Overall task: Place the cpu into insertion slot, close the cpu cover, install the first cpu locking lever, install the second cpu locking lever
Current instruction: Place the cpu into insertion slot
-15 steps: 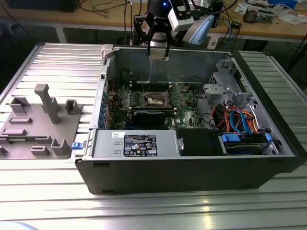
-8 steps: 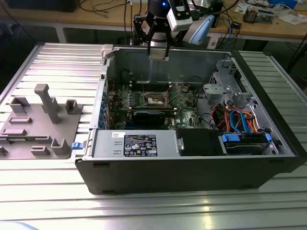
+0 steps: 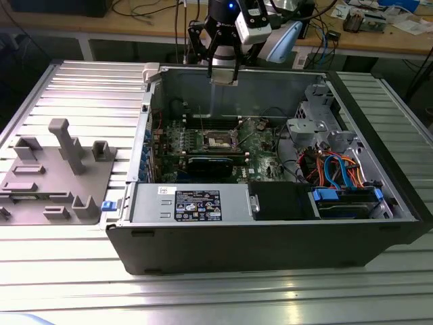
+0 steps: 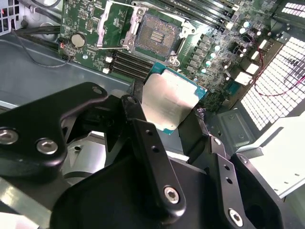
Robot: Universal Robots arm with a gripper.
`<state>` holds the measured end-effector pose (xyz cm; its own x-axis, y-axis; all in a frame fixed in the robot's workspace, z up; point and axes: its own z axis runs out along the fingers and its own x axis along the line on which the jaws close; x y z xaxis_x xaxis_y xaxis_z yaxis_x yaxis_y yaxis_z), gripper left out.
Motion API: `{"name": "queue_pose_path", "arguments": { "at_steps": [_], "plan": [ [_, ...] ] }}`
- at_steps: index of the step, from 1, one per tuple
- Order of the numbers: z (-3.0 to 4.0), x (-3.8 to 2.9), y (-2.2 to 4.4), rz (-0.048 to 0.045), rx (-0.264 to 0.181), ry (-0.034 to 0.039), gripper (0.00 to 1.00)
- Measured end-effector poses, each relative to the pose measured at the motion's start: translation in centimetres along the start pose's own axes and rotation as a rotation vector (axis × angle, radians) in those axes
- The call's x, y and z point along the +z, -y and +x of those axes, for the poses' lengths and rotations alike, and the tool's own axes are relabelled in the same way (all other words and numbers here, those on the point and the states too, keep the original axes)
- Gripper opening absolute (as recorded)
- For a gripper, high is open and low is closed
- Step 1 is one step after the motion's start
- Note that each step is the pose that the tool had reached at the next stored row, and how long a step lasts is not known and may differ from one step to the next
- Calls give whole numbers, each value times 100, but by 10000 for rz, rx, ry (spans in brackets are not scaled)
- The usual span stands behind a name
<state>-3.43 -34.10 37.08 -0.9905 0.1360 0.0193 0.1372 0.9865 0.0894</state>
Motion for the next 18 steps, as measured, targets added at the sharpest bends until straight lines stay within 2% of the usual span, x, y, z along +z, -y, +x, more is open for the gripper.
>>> {"name": "queue_pose_path", "arguments": {
  "at_steps": [6, 9, 14, 18],
  "plan": [
    [0, 2, 0, 16, 83, 11, 54],
    [0, 7, 1, 57, 462, 50, 54],
    [-2, 15, 1, 66, 1220, 119, 54],
    [-4, 17, 1, 68, 1451, 139, 54]
  ]
}}
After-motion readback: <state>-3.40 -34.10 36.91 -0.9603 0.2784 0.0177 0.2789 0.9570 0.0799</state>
